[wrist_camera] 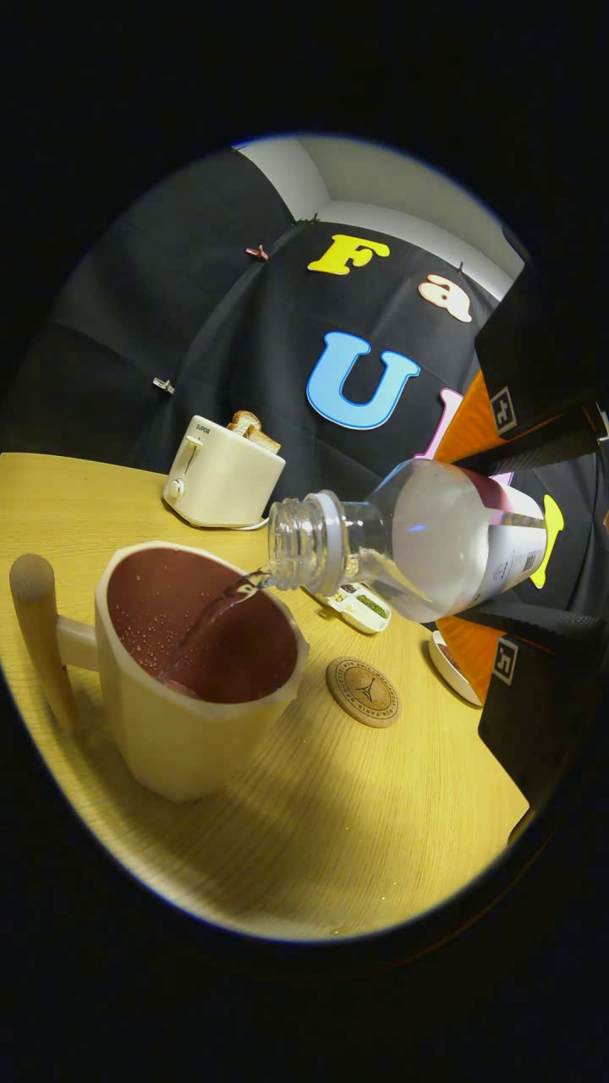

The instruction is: Take the bottle from table, then pour the juice into the cup, finally place the bottle on the coaster

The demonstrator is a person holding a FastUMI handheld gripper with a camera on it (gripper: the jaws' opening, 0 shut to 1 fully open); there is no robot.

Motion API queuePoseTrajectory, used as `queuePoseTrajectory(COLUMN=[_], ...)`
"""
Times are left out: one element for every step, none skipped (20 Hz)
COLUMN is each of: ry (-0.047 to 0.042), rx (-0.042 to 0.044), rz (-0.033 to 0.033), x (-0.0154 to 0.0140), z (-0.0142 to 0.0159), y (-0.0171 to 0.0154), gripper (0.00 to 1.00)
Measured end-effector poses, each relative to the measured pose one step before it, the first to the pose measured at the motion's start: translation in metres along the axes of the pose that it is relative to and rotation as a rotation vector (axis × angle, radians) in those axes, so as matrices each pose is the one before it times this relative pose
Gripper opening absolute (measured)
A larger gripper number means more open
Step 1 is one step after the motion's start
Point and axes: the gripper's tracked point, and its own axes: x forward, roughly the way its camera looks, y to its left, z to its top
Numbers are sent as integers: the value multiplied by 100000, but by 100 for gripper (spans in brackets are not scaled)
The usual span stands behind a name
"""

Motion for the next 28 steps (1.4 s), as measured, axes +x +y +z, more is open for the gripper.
queuePoseTrajectory(ry=[-495, -382, -315, -402, -359, -391, -154, -45, -89, -147, -223, -54, 179, -16, -311, -699, -872, -795, -371, 326, 140, -71, -55, -218, -398, -337, -431, -489], rx=[-899, -956, -1044, -1021, -961, -874, -642, -426, -609, -964, -693, -64, 205, -58, -661, -1051, -1120, -925, -468, -69, 71, -441, -495, -614, -592, -641, -702, -896], rz=[-407, -169, -174, -216, -84, 38, -224, 135, 175, 107, -11, 151, 319, 188, -142, -266, -461, -530, -43, 194, 362, -70, 332, 164, 78, 205, 261, 53], x=[66, 24, 253, 2, -11, -52, -125, -19, 218, -36, 36, -74, 154, -28, -20, -60, 142, 36, 58, -77, 16, 22, 194, -61, 80, -35, 14, 11], z=[18, -36, -11, 7, 140, -93, 193, -117, -18, 96, -47, -55, -31, 120, 308, 220, 130, 230, 45, 4, 42, 69, 72, 82, 40, 5, 60, 73], y=[-361, -230, -118, -205, -53, -116, -85, 45, 2, 13, -12, 61, 28, -27, -21, -86, -220, -175, -65, 11, 193, 26, -144, 107, 21, 38, 169, -1], gripper=[71, 71, 71, 71, 71, 71, 71, 71, 71, 71, 71, 71, 71, 71, 71, 71, 71, 71, 71, 71, 71, 71, 71, 71, 71, 71, 71, 71])
